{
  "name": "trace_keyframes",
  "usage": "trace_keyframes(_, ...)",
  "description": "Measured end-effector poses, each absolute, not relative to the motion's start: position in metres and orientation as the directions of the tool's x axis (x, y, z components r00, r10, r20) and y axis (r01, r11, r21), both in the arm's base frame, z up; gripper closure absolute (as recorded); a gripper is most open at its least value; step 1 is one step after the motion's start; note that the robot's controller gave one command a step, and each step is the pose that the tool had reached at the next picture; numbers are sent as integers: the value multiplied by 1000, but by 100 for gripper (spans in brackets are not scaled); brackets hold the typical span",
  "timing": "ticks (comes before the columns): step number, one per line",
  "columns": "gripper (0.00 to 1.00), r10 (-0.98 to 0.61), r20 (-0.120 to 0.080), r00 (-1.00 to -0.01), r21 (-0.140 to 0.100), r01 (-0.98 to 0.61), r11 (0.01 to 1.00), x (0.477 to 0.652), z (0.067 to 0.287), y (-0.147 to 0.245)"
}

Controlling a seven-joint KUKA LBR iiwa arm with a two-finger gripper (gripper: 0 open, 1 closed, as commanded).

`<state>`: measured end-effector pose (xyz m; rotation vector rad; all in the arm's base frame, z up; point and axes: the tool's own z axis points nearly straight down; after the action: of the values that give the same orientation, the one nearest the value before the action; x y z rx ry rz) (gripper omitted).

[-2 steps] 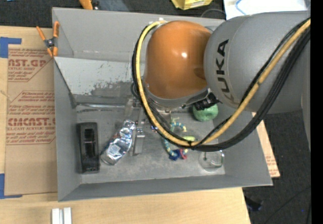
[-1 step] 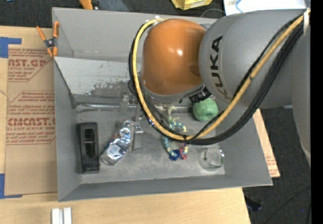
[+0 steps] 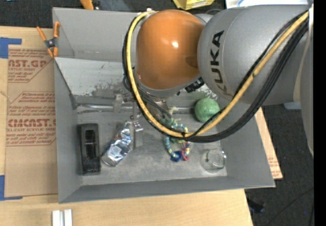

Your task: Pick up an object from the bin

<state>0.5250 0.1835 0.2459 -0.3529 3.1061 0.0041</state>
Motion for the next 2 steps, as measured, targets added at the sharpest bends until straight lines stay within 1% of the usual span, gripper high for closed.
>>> trace_keyframes(1,0,27,-19,-999,6,27,1000,513,227,184)
trace_keyframes(2,0,-2,-13,-1000,4,-2,1000,513,211,182)
